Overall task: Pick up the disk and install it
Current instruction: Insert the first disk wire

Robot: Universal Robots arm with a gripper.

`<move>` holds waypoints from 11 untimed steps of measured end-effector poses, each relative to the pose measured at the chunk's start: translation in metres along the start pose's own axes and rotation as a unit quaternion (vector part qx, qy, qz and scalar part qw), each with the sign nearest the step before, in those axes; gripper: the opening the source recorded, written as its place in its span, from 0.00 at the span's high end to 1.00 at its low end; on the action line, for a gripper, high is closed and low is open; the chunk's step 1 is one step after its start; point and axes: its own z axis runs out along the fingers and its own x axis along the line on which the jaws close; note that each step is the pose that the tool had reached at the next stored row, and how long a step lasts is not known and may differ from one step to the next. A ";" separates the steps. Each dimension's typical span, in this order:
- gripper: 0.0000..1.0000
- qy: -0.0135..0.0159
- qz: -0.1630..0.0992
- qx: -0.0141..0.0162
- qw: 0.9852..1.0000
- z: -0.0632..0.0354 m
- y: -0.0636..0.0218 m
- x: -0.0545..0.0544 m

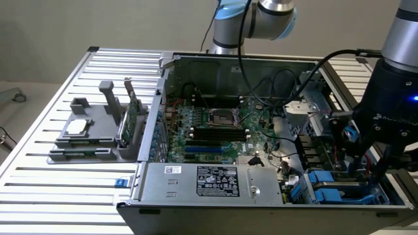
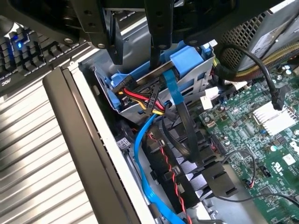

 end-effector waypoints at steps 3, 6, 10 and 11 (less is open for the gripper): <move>0.63 0.002 0.015 0.003 1.000 0.0001 0.0000 0.000; 0.63 0.004 0.030 0.006 1.000 0.0003 0.0000 0.000; 0.63 0.007 0.051 0.010 0.999 0.0010 0.0002 0.000; 0.63 0.008 0.057 0.012 0.998 0.0012 0.0002 0.000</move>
